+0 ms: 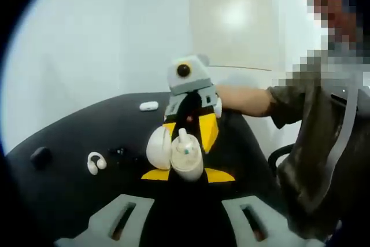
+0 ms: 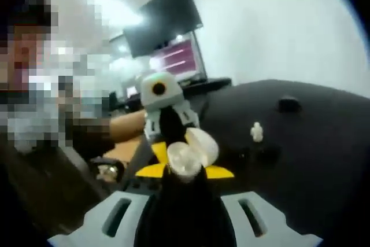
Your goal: Pick up three earphones and place each one into its charging case using tactile feedback, ensure that each earphone is properly inserted and securely positioned inside the case.
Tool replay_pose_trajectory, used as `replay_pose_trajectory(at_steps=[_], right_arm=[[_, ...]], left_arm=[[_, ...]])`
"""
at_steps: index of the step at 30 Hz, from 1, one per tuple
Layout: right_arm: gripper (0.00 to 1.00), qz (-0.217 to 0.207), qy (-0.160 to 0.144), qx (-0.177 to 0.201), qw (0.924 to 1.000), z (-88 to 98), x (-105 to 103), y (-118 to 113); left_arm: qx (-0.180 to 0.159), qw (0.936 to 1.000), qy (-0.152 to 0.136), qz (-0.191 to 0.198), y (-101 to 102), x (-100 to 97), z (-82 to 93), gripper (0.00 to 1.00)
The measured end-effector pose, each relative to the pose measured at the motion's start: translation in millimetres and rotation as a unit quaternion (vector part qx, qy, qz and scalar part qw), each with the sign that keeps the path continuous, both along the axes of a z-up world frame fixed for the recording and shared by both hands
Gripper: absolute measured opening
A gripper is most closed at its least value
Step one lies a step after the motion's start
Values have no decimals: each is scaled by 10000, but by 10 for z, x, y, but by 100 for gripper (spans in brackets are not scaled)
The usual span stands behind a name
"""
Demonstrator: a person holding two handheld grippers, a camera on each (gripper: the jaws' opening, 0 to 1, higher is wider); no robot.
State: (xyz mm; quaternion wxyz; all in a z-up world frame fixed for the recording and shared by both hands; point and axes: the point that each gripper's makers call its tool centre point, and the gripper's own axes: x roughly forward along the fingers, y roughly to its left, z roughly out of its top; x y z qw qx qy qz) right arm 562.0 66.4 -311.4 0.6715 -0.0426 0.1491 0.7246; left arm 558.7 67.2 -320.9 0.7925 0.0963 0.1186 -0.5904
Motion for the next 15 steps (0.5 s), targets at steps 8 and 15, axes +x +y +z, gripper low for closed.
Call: replay_pose_trajectory(at_steps=[8, 15], right_arm=[[22, -34, 98, 5, 9999, -5, 50, -157], [22, -165, -2, -21, 9999, -8, 88, -248]], left_arm=[[-92, 9999, -106, 96, 32, 55, 43, 17], [-1101, 9926, -274, 424, 207, 120, 451, 14]])
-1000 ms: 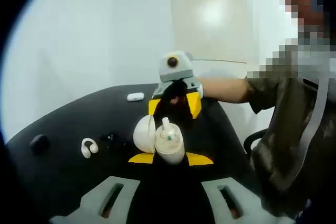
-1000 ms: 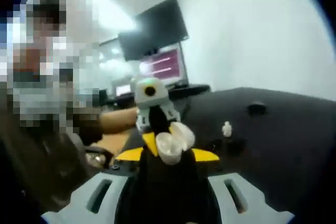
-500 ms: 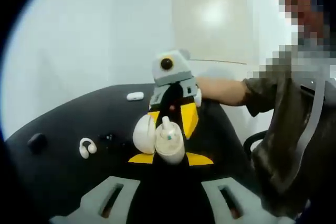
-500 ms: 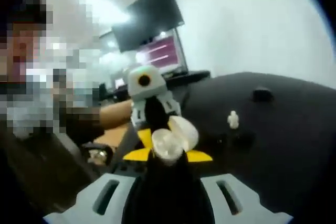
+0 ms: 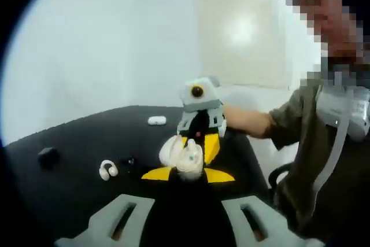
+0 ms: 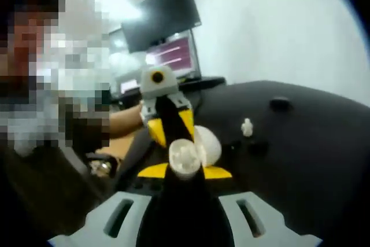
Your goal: Pick up three earphones and place each one into its charging case using tactile feedback, ensure that each earphone is properly inserted and securely positioned inside the case.
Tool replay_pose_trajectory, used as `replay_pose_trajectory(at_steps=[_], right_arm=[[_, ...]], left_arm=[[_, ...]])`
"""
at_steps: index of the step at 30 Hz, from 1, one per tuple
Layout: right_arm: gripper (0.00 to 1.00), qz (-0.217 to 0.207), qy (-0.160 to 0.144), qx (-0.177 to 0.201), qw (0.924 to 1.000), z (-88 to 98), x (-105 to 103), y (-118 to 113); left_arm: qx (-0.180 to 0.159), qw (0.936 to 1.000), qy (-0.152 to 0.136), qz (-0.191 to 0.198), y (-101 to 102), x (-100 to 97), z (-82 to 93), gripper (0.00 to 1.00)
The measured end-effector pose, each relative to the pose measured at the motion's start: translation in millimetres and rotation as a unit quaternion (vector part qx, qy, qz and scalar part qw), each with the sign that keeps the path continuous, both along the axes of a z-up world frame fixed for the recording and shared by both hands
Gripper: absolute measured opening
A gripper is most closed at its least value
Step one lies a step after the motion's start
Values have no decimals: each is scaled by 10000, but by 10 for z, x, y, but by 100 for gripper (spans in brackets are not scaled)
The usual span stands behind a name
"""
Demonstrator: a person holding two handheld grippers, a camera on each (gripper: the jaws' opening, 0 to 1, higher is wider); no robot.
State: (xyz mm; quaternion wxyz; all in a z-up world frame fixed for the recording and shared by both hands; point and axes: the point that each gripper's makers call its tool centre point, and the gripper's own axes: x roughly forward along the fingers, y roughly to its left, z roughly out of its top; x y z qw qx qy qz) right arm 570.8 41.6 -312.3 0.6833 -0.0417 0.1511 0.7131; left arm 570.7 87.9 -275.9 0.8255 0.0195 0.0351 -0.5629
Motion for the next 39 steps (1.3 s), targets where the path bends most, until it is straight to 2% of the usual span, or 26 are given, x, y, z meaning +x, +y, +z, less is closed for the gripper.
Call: replay_pose_trajectory(at_steps=[1, 2, 3, 4, 7, 10, 13, 15, 16, 18, 19, 21, 22, 25, 27, 28, 30, 31, 32, 34, 35, 36, 37, 39], right_arm=[[22, 16, -96, -16, 10000, -10, -10, -9], [22, 73, -124, 16, 9999, -4, -15, -10], [22, 96, -61, 26, 9999, -10, 1, -10], [22, 73, 156, 54, 9998, -12, -2, -8], [22, 49, 138, 56, 9999, -15, -10, -16], [22, 48, -6, 66, 10000, -15, -33, -20], [22, 24, -6, 61, 10000, -15, -39, -37], [22, 27, -17, 61, 10000, -16, -40, -42], [22, 27, -3, 59, 10000, -17, -41, -47], [22, 35, -8, 54, 10000, -19, -35, -49], [22, 33, -11, 49, 10000, -21, -35, -45], [22, 30, -31, 37, 10000, -26, -29, -36], [22, 22, -37, 28, 10000, -29, -27, -30], [22, 8, -80, 7, 10000, -37, -23, -13], [22, -9, -114, -9, 9999, -43, -19, 4], [22, -10, -169, -14, 9999, -46, -22, 8], [22, 16, -275, -10, 9996, -46, -17, 24], [22, 25, -324, -4, 9995, -47, -14, 36], [22, 26, -343, -5, 9994, -47, -12, 44], [22, 40, -431, 1, 9991, -47, -14, 64], [22, 40, -446, 1, 9990, -47, -12, 71], [22, 35, -452, 1, 9990, -45, -7, 80], [22, 20, -420, -4, 9991, -48, -2, 92], [22, 11, -398, -11, 9992, -52, 2, 103]], left_arm=[[-290, 9994, 78, 166, 68, 69, 85, 13], [-618, 9972, 338, 235, 123, 125, 157, 13], [-798, 9954, 481, 222, 152, 147, 197, 12], [-965, 9933, 588, 253, 194, 191, 249, 12], [-1220, 9902, 276, 614, 295, 269, 354, 13], [-1075, 9905, 322, 794, 279, 311, 299, 16], [-896, 9878, 395, 1214, 312, 450, 259, 16], [-713, 9799, 624, 1758, 412, 623, 223, 15], [-555, 9730, 813, 2086, 475, 721, 185, 14], [-291, 9621, 1237, 2414, 540, 825, 128, 14], [-182, 9558, 1300, 2631, 583, 878, 120, 13], [154, 9585, 1056, 2645, 555, 911, 147, 13], [170, 9581, 1038, 2665, 524, 926, 167, 13], [602, 9630, 814, 2499, 428, 967, 155, 13], [827, 9592, 1013, 2508, 425, 995, 71, 15], [807, 9584, 1047, 2529, 420, 1019, 68, 15], [720, 9627, 1011, 2406, 382, 1012, 87, 16], [713, 9679, 894, 2237, 339, 1006, 111, 16], [826, 9751, 561, 1982, 284, 982, 135, 16], [1063, 9748, 416, 1916, 287, 975, 79, 16], [1080, 9739, 542, 1923, 291, 994, 42, 15], [1058, 9687, 913, 2050, 335, 1014, -17, 14], [1030, 9678, 1188, 1968, 328, 1007, -57, 14], [854, 9689, 1305, 1921, 317, 1029, -77, 14]])
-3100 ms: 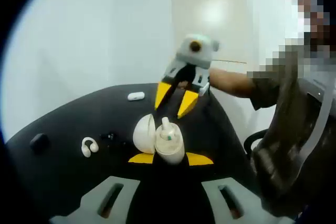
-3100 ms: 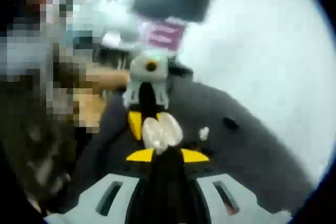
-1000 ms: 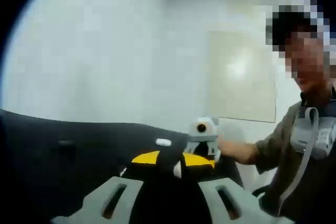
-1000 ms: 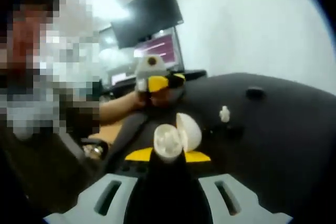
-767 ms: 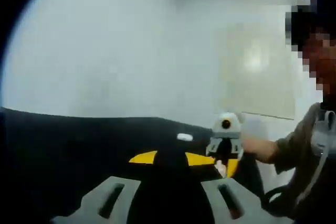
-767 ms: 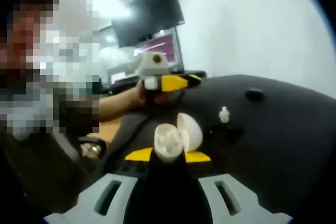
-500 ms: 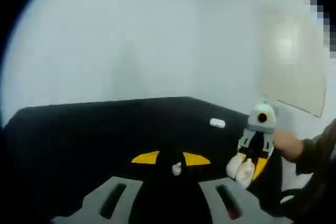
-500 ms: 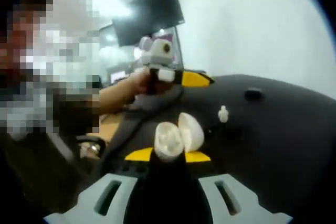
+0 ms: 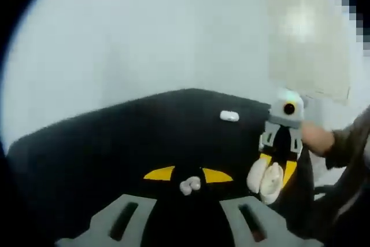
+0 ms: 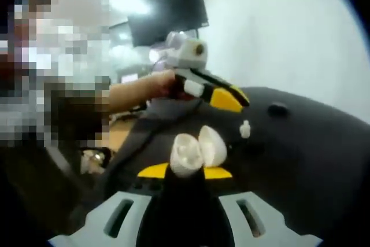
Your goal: Pick up three earphones and place each one into its charging case using tactile feedback, ensure that each earphone is properly inserted and securely positioned inside the case.
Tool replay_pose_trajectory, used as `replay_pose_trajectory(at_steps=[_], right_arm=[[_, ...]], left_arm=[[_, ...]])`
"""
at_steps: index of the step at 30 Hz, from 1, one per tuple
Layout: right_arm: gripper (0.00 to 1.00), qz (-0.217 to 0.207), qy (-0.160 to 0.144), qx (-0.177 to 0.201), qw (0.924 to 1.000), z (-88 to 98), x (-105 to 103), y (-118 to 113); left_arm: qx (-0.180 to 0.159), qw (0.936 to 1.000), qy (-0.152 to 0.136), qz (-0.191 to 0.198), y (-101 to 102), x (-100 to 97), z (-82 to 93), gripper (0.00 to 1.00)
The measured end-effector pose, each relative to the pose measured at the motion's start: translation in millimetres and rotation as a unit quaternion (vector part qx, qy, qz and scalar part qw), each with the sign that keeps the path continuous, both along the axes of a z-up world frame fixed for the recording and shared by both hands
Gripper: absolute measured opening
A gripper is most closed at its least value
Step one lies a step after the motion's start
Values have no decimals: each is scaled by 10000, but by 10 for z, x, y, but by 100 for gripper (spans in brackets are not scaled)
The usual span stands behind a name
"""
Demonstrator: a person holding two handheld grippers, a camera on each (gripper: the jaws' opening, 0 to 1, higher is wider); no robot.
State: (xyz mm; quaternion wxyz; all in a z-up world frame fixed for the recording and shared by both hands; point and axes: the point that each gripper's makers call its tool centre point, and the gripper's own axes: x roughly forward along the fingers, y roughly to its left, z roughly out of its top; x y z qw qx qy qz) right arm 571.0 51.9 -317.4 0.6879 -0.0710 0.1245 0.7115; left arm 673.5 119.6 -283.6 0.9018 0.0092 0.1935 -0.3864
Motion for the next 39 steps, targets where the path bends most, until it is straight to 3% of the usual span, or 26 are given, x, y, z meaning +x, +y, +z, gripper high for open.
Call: replay_pose_trajectory(at_steps=[5, 8, 11, 14, 18, 20, 24, 30, 32, 35, 39], right_arm=[[22, 4, -38, -22, 10000, -8, 0, 17], [22, 11, -49, -33, 10000, -9, -1, 10], [22, 17, -63, -44, 10000, -10, -8, 3], [22, 14, -65, -52, 10000, -8, -12, -7], [22, 19, -110, -48, 9999, -2, -21, -21], [22, 23, -126, -54, 9999, -3, -29, -26], [22, 16, -124, -67, 9999, -6, -33, -33], [22, 15, -124, -79, 9999, -8, -30, -42], [22, -15, 40, -66, 10000, -4, -24, -47], [22, -172, 669, 29, 9976, 25, 36, -58], [24, -115, 1507, 120, 9884, 65, 39, -62]], left_arm=[[30, 9999, 95, -20, -1, 34, -86, 16], [359, 9990, -171, -183, -5, 35, -97, 16], [480, 9972, -363, -433, -65, 6, -63, 16], [533, 9975, -345, -298, -25, 14, -80, 17], [12, 9979, -604, -250, -59, -87, 110, 16], [-48, 9983, -514, -271, -40, -134, 101, 16], [137, 9987, -442, -228, 38, -159, 25, 14], [-372, 9978, -83, -534, -67, -364, 30, 14], [-362, 9971, 119, -659, -131, -465, -25, 12], [-138, 9957, 220, -886, -254, -623, -105, 10], [20, 9945, 181, -1029, -332, -785, -135, 9]])
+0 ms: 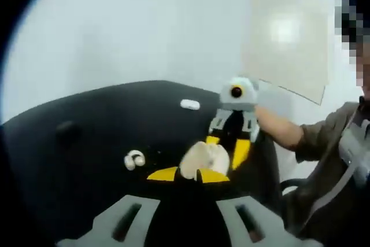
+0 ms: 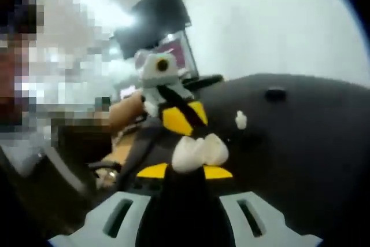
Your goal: Pick up three earphones and place each one into its charging case using tactile feedback, ensure that each earphone is properly inserted and securely positioned inside the case.
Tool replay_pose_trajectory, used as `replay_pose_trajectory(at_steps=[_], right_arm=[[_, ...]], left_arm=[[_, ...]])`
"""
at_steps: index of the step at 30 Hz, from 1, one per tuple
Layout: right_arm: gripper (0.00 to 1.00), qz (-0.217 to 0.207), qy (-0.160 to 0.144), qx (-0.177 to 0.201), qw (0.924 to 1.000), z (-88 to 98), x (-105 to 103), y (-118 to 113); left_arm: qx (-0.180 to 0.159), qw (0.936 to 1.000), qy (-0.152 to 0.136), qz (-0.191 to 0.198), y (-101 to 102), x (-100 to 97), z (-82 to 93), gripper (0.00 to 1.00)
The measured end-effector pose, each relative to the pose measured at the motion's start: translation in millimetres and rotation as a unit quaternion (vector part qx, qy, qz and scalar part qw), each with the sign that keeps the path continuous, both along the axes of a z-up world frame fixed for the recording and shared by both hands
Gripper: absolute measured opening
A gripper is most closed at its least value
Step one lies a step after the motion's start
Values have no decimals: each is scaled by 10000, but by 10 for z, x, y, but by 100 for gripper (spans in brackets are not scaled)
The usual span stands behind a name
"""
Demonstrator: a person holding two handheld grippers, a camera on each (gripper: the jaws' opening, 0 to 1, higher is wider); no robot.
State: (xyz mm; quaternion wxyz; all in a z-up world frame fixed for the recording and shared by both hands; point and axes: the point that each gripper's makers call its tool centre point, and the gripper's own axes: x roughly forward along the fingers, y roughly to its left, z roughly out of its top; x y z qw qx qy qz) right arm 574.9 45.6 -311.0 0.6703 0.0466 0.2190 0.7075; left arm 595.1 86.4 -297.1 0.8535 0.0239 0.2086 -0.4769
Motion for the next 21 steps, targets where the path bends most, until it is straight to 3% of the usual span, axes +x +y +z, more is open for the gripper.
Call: replay_pose_trajectory(at_steps=[2, 6, 9, 11, 13, 16, 18, 21], right_arm=[[27, -31, 578, 54, 9983, 38, 10, 5], [26, -225, 1213, 36, 9923, 50, 69, 21], [22, -330, 1123, -21, 9931, 23, 58, 38], [22, -344, 1063, -17, 9937, 25, 45, 45], [22, -314, 779, 19, 9965, 25, 49, 44], [21, -161, -126, 79, 9998, 21, 14, 29], [21, -59, -702, 140, 9974, 34, -38, 14], [21, 53, -1085, 162, 9940, 37, -77, 10]], left_arm=[[-36, 10000, 25, -16, 24, -17, 18, 9], [-165, 9995, 271, -43, 66, -42, -15, 11], [-371, 9972, 620, -205, 32, -125, -73, 15], [-390, 9964, 698, -268, -1, -155, -135, 17], [-348, 9957, 796, -330, -43, -188, -213, 19], [-577, 9931, 893, -497, -123, -246, -194, 21], [-720, 9906, 1024, -550, -158, -263, -171, 21], [-806, 9900, 1019, -558, -184, -244, -149, 21]])
